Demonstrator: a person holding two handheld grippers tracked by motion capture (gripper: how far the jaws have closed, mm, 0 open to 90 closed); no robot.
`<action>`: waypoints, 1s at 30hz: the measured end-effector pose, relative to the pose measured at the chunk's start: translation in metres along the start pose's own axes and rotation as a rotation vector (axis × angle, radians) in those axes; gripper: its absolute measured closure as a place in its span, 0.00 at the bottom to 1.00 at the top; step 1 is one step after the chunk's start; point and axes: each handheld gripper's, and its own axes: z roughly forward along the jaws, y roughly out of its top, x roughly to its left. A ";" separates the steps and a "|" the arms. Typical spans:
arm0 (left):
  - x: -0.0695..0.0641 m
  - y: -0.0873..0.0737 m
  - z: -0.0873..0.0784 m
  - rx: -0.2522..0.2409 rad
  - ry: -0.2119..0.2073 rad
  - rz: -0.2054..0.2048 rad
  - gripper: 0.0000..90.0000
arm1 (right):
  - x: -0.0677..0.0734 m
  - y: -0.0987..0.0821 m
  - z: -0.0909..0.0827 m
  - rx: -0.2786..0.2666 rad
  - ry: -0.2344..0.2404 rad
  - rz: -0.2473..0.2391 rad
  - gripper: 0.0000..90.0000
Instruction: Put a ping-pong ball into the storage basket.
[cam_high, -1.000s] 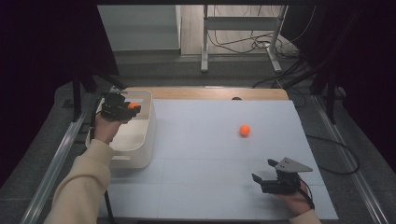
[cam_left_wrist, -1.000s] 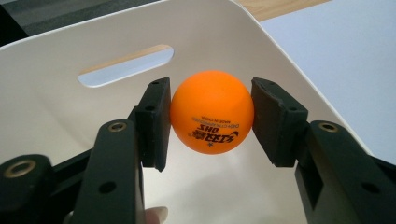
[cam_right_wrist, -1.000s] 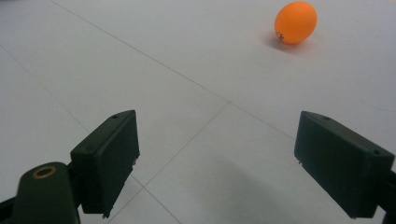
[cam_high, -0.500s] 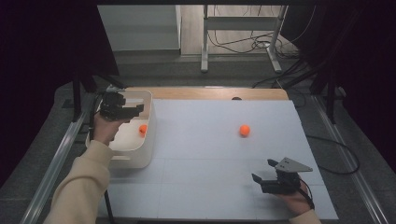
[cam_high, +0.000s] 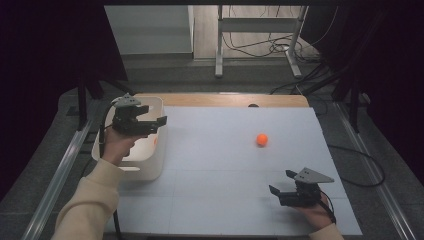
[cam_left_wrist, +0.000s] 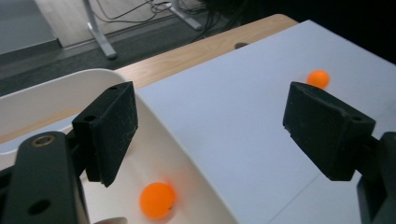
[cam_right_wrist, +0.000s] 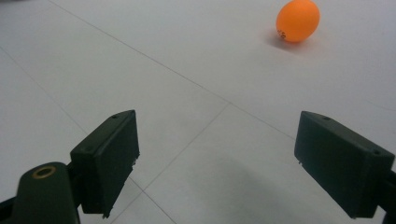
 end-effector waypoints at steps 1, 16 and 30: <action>-0.002 0.000 0.000 -0.002 -0.013 -0.002 0.21 | 0.000 0.000 0.000 0.000 0.000 0.000 0.16; -0.025 0.002 0.008 -0.056 -0.143 -0.009 0.21 | -0.001 -0.002 -0.003 -0.002 -0.003 0.003 0.16; -0.056 0.008 0.017 -0.069 -0.228 0.028 0.22 | -0.002 -0.004 -0.006 -0.011 -0.002 0.011 0.16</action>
